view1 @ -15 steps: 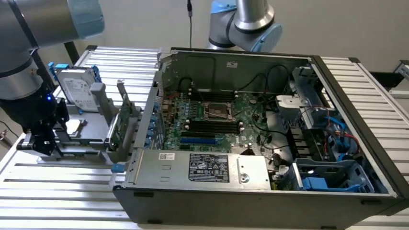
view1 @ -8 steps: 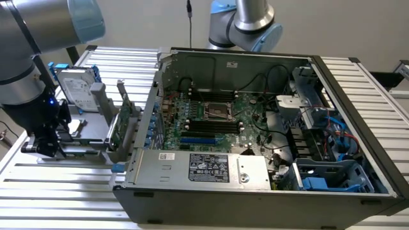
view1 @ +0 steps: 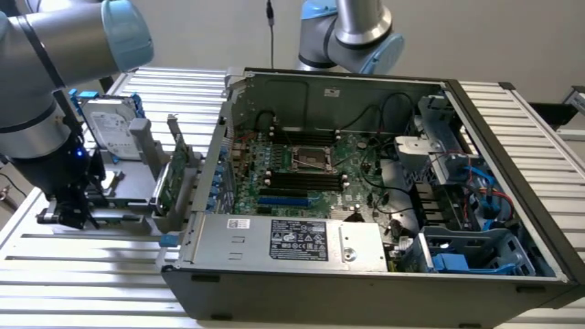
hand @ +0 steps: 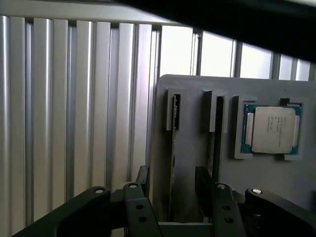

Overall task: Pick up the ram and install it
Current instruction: 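Pick up the ram and move it above insertion slot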

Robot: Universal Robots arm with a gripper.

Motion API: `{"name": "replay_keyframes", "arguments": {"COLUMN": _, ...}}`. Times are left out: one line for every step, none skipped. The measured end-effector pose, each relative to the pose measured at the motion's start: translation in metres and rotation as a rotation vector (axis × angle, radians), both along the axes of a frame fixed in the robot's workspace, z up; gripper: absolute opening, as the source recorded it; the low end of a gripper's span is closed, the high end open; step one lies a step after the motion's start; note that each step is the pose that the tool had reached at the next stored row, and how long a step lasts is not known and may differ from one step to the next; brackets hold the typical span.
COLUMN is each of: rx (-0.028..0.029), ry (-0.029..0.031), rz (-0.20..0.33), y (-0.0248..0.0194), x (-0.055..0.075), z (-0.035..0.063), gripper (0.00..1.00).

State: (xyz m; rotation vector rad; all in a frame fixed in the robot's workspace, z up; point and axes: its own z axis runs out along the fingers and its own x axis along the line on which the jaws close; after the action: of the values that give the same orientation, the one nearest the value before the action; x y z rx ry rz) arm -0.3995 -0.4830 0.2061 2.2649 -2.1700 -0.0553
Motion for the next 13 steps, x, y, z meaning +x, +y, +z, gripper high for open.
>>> {"name": "replay_keyframes", "arguments": {"rx": 0.0018, "ry": -0.0001, "rz": 0.000, "y": 0.0000, "x": 0.0001, "z": -0.0015, "gripper": 0.50}}
{"name": "replay_keyframes", "arguments": {"rx": 0.0040, "ry": 0.0000, "rz": 0.000, "y": 0.0000, "x": 0.0001, "z": -0.0027, "gripper": 0.50}}
{"name": "replay_keyframes", "arguments": {"rx": 0.0070, "ry": 0.0002, "rz": 0.000, "y": 0.0000, "x": 0.0002, "z": -0.0037, "gripper": 0.50}}
{"name": "replay_keyframes", "arguments": {"rx": 0.0107, "ry": 0.0001, "rz": 0.000, "y": 0.0000, "x": 0.0002, "z": -0.0048, "gripper": 0.50}}
{"name": "replay_keyframes", "arguments": {"rx": 0.0145, "ry": -0.0001, "rz": 0.000, "y": 0.0000, "x": 0.0002, "z": -0.0058, "gripper": 0.50}}
{"name": "replay_keyframes", "arguments": {"rx": 0.0181, "ry": 0.0001, "rz": 0.000, "y": 0.0000, "x": 0.0002, "z": -0.0065, "gripper": 0.50}}
{"name": "replay_keyframes", "arguments": {"rx": 0.0212, "ry": 0.0004, "rz": 0.000, "y": 0.0000, "x": 0.0002, "z": -0.0072, "gripper": 0.50}}
{"name": "replay_keyframes", "arguments": {"rx": 0.0225, "ry": 0.0017, "rz": 0.000, "y": 0.0001, "x": 0.0002, "z": -0.0079, "gripper": 0.50}}
{"name": "replay_keyframes", "arguments": {"rx": 0.0230, "ry": 0.0039, "rz": 0.000, "y": 0.0000, "x": 0.0002, "z": -0.0086, "gripper": 0.50}}
{"name": "replay_keyframes", "arguments": {"rx": 0.0234, "ry": 0.0060, "rz": 0.000, "y": 0.0000, "x": 0.0002, "z": -0.0092, "gripper": 0.50}}
{"name": "replay_keyframes", "arguments": {"rx": 0.0241, "ry": 0.0075, "rz": 0.000, "y": 0.0000, "x": 0.0002, "z": -0.0099, "gripper": 0.50}}
{"name": "replay_keyframes", "arguments": {"rx": 0.0251, "ry": 0.0087, "rz": 0.000, "y": 0.0000, "x": 0.0002, "z": -0.0104, "gripper": 0.50}}
{"name": "replay_keyframes", "arguments": {"rx": 0.0266, "ry": 0.0094, "rz": 0.000, "y": 0.0000, "x": 0.0002, "z": -0.0107, "gripper": 0.50}}
